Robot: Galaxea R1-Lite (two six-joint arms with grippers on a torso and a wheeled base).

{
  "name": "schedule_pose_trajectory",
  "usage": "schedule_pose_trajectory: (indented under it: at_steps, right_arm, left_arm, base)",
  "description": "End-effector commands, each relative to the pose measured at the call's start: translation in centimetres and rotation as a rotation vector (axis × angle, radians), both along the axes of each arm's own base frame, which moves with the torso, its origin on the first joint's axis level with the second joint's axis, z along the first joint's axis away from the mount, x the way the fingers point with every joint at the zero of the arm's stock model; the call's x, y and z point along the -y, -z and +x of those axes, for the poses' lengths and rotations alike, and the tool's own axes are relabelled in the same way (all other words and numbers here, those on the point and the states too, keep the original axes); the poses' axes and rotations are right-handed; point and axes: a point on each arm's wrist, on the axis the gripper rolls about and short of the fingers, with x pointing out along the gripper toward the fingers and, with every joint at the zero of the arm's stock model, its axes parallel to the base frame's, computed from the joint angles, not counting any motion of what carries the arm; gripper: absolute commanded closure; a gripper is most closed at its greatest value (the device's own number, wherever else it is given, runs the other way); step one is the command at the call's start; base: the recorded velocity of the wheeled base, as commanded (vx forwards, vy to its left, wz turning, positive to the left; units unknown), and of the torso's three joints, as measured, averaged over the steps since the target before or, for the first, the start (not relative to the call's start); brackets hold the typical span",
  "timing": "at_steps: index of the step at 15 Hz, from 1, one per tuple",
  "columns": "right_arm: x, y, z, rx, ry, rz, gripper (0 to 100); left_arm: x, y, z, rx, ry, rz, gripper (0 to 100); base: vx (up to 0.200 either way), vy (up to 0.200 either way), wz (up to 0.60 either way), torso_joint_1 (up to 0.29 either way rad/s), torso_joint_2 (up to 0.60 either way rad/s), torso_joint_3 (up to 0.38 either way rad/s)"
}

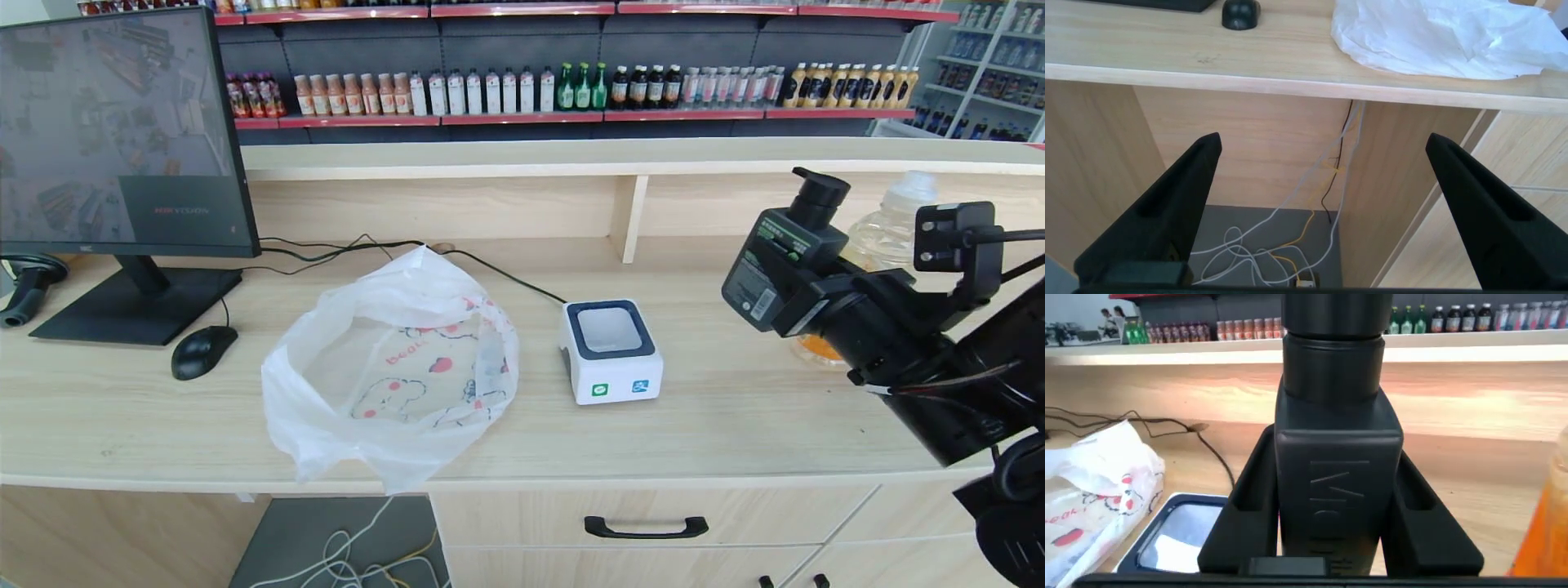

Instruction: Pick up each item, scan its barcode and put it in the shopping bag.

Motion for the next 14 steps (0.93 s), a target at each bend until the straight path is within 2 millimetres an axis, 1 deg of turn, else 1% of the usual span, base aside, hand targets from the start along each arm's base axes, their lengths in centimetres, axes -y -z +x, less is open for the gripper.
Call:
schedule_pose_trajectory:
  at_steps: [1, 8, 13, 14]
  right_arm:
    - [0.72, -0.55, -0.45, 0.019, 0.020, 0.011, 100]
    - [0.92, -0.76, -1.05, 0.025, 0.020, 0.013, 100]
    - [0.97, -1.03, -1.21, 0.035, 0.020, 0.016, 100]
    - [0.96, -0.99, -1.18, 0.033, 0.020, 0.016, 100]
  left_arm:
    - [0.00, 0.00, 0.00, 0.001, 0.001, 0.000, 0]
    - [0.00, 0.00, 0.00, 0.001, 0.000, 0.000, 0]
    - [0.00, 0.00, 0.00, 0.001, 0.000, 0.000, 0]
    - [0.00, 0.00, 0.00, 0.001, 0.000, 0.000, 0]
  base:
    - [-0.200, 0.000, 0.00, 0.002, 0.00, 0.002]
    - [-0.200, 0.000, 0.00, -0.001, 0.00, 0.005]
    - [0.000, 0.000, 0.00, 0.000, 0.00, 0.000]
    - [0.000, 0.200, 0.00, 0.017, 0.00, 0.002]
